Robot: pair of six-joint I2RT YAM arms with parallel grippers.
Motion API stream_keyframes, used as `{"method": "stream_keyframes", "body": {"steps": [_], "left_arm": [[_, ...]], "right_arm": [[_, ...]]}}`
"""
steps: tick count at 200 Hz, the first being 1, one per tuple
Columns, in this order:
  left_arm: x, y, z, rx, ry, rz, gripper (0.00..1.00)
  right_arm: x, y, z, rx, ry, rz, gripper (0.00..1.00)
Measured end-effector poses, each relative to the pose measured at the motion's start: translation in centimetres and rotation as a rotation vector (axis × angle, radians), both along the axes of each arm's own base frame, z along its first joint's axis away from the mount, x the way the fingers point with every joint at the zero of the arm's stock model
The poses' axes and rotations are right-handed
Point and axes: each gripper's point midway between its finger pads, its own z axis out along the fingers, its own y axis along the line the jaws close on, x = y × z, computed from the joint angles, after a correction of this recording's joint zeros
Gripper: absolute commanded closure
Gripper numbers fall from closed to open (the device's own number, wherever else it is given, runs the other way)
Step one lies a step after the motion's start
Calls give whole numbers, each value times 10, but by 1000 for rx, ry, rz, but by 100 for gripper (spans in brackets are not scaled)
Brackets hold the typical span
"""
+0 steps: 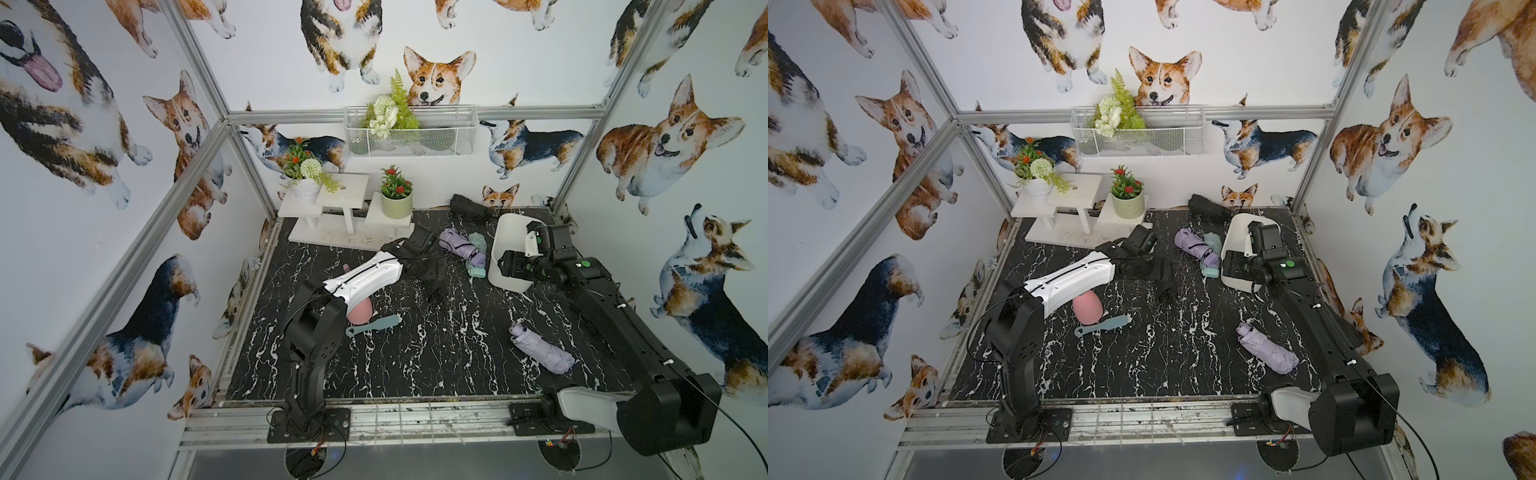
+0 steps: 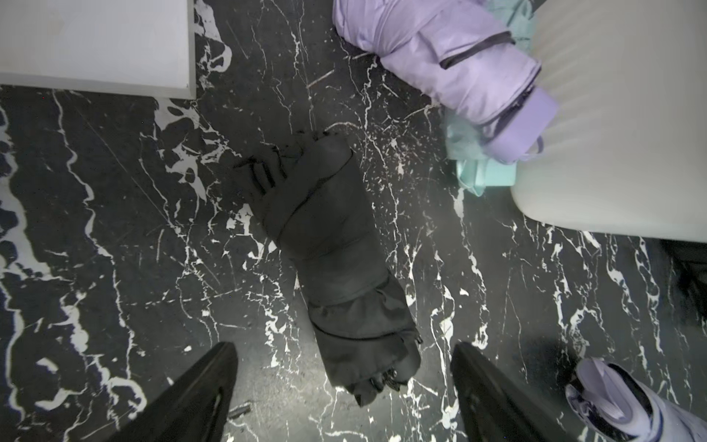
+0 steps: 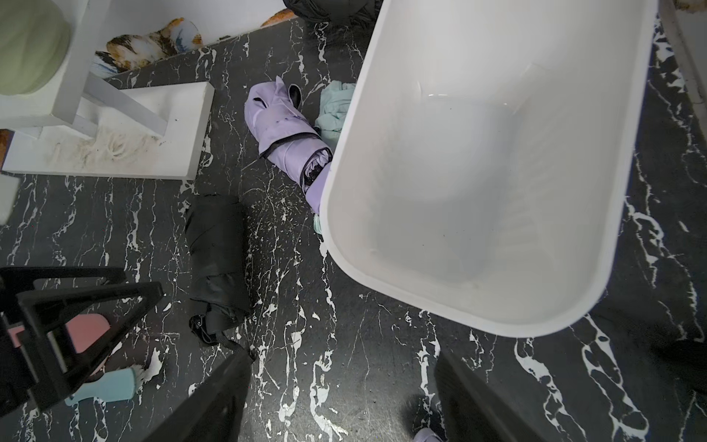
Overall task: Put the umbrella into the storage box
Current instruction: Pick up the umbrella from the center of the board.
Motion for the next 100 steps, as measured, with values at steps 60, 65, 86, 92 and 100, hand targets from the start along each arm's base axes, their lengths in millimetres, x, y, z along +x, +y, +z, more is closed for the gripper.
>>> {"method": "stream_keyframes", "body": {"steps": [60,65,86,92,100], "left_arm": [[17,-10,-36,-30,60,51,13],[18,-10,-40,-31,65,56,13],[22,-11,-52,-44,87,62,14],[23,-11,-55,-49,92,66,14],[24,-12,-57,-55,97,70,14]], "right_arm": [[-3,4,-9,8,15,16,18],[-3,4,-9,10,15,17,18],[-4,5,-9,15,11,20,18],[-4,5,-9,16,11,19,18],[-5,5,-11,16,15,18,18]]}}
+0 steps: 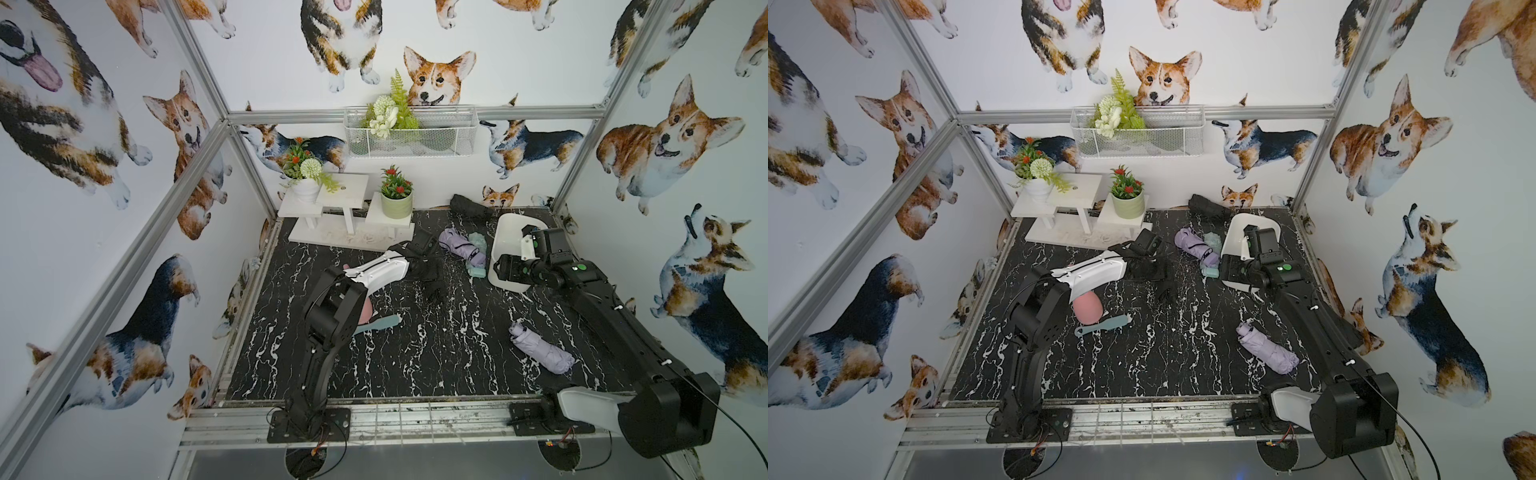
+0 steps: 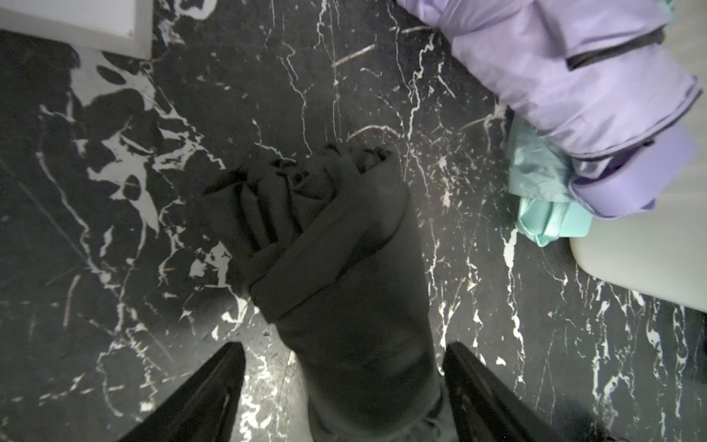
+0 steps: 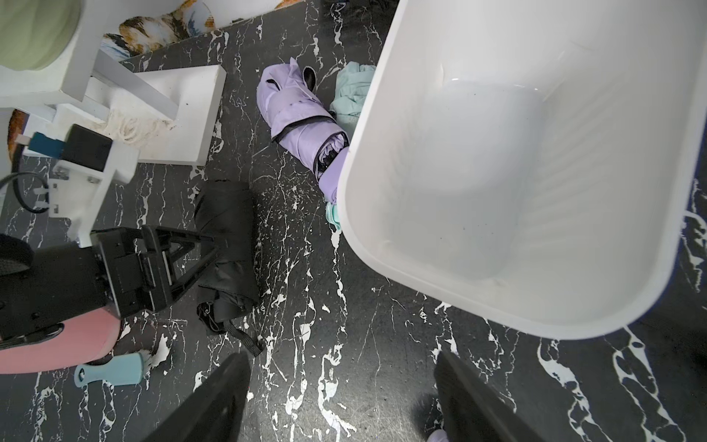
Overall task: Put the umbrella into the storage box
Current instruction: Pick up the umbrella from the center of the board.
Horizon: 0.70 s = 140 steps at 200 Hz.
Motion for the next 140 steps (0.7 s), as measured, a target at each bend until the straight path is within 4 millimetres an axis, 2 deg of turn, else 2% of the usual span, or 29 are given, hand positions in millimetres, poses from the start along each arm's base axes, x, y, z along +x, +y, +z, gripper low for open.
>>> {"method": "stream_keyframes", "body": {"steps": [42,57,71,95,119,140], "left_arm": [[2,-6,-11,-29,21,-10,22],[4,-7,-14,-44,27,-6,32],[4,-8,-15,-66,34,-9,45],[6,-10,-13,-106,31,-13,56],[4,-7,-1,-128,17,-8,64],[5,-9,26,-164,-24,-25,64]], "right_arm": [[1,1,-6,6,13,-5,18],[1,1,-5,13,10,-12,18],[2,1,-5,14,6,-12,18],[2,1,-5,15,5,-12,18],[0,3,-4,27,2,-7,19],[-3,9,-1,61,-11,21,20]]}}
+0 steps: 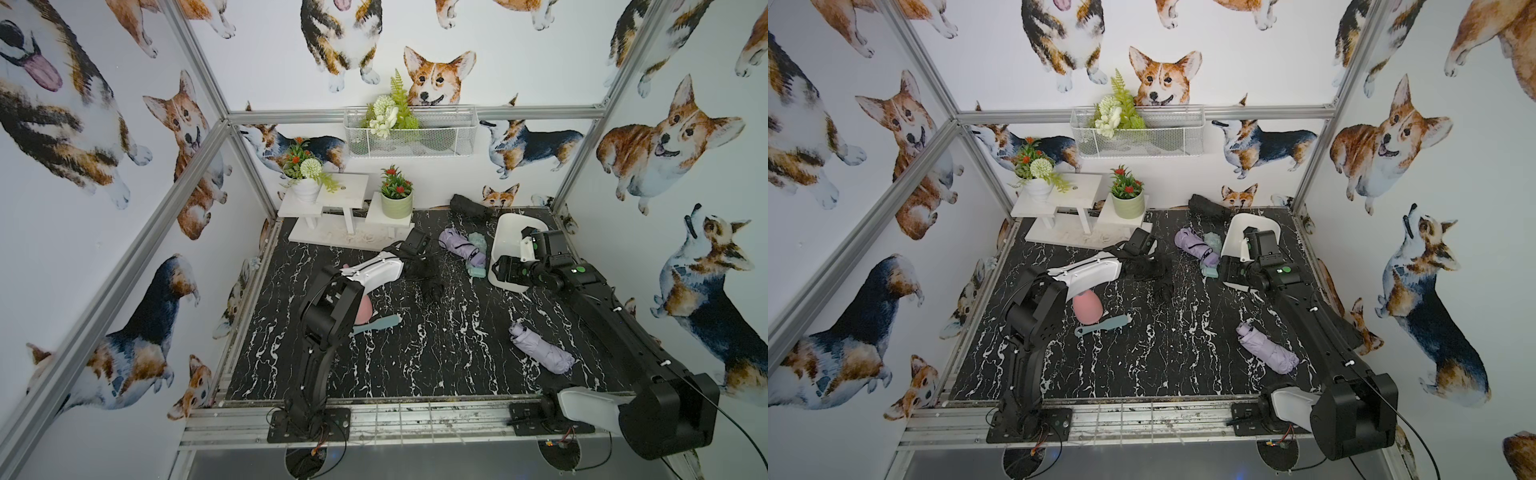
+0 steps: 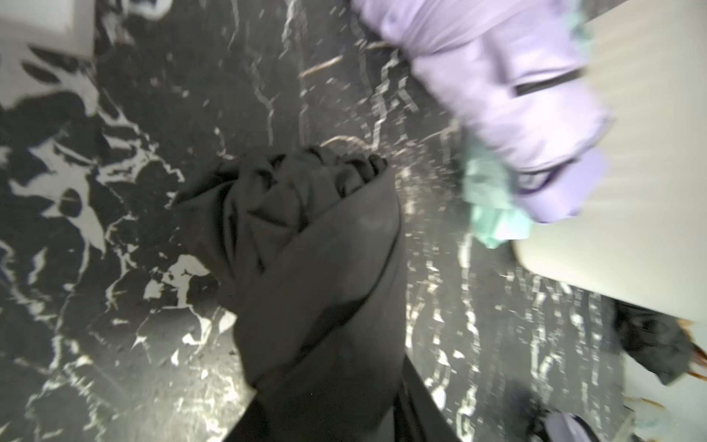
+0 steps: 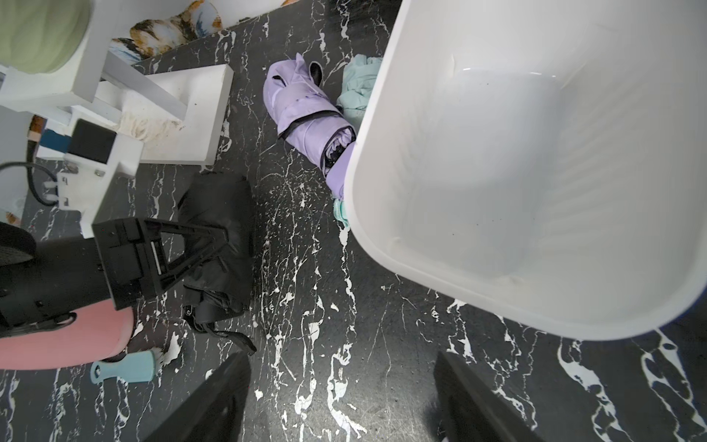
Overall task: Put the umbrella into the storage box
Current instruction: Pick up the umbrella from the center of the board.
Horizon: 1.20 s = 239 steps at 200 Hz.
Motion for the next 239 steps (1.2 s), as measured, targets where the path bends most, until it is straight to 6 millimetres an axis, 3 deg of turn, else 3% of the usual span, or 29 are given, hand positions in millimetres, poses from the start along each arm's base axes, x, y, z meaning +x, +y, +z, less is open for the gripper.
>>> {"method": "stream_keyframes", "body": {"steps": [58,97,155,239], "left_arm": [[-8,-2,113,-136,-234,-89,65],[-20,-7,168,-228,-363,-184,65],[-42,-16,200,-362,-437,-316,65],[-62,-33,247,-642,-502,-434,69]], "right_arm": [[-11,43,27,206,-101,201,20],[-15,73,57,354,-190,364,18],[-21,95,100,498,-303,512,17],[-22,106,109,590,-302,568,18]]}}
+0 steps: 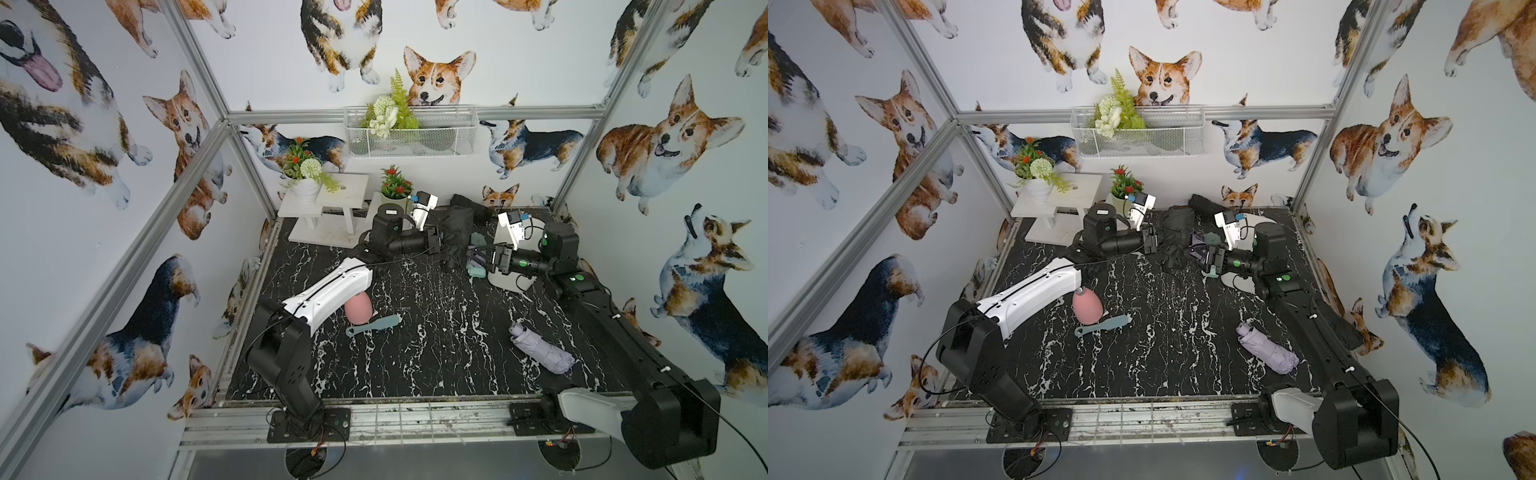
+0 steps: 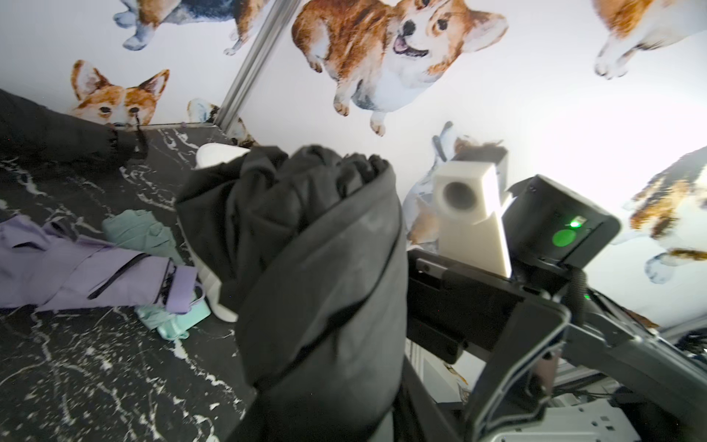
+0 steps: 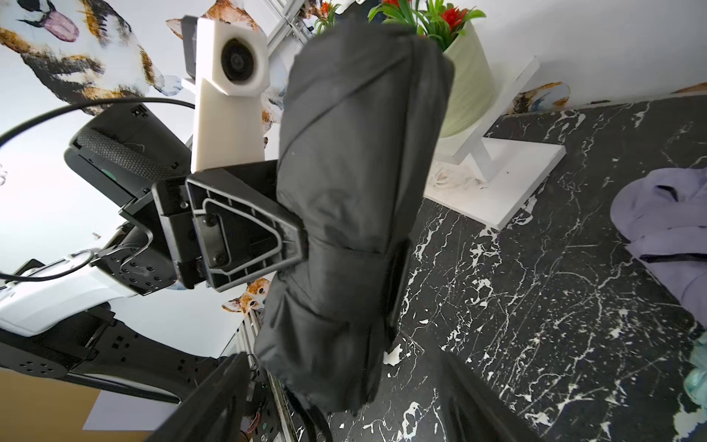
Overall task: Put the umbrella into the storage box
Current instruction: Pick up the umbrella from the center of the board.
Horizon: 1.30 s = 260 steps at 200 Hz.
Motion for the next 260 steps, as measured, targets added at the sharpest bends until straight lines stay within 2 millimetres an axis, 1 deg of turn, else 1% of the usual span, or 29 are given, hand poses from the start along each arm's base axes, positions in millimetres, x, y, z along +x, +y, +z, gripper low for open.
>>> {"method": "stream_keyframes", "body": {"steps": [17,33,51,69,73,106,124,130,143,152,164,170,177,189,198,208,215,218,237,260], "left_arm": [[-3,-3,10,-44,-9,-27,69],[-4,-7,15,-82,-10,-57,70],[-4,-11,16,-115,2,-84,71],[-2,-15,14,-134,24,-101,72],[-1,-15,14,-137,28,-103,72],[-1,-18,18,-166,31,-122,72],[-2,-18,22,-179,23,-130,72],[-2,-19,24,-184,23,-131,72],[-1,-19,25,-191,25,-135,72],[0,-20,25,-196,22,-135,72],[1,-21,24,-201,20,-136,71],[1,-21,24,-202,22,-136,69],[1,-21,25,-204,22,-135,65],[1,-21,26,-205,21,-133,52],[1,-20,26,-202,22,-130,40],[-1,-20,28,-196,26,-130,32],[-4,-19,30,-193,17,-132,27],[-5,-19,31,-192,14,-131,26],[-12,-13,38,-176,-18,-124,21],[-12,-2,38,-148,-33,-84,18]], "right_arm": [[-1,1,2,9,-11,10,19],[-1,2,5,25,-10,18,23],[-1,4,9,44,-13,31,32],[-2,6,12,65,-19,45,36],[-3,6,13,72,-20,48,40],[-2,6,18,97,-24,47,45],[-1,7,20,103,-31,48,50],[0,7,20,107,-29,48,54],[3,7,21,115,-26,45,64],[4,7,21,122,-16,43,67],[5,7,21,127,-6,40,77],[5,7,20,127,-6,38,80],[6,7,21,127,-7,35,82],[6,7,21,127,-8,33,86],[5,7,22,128,-10,34,88],[4,7,23,129,-15,36,93],[3,7,25,130,-18,37,98],[2,7,25,130,-20,37,100],[-1,6,30,131,-35,35,100],[0,0,31,120,-40,-6,100]]}}
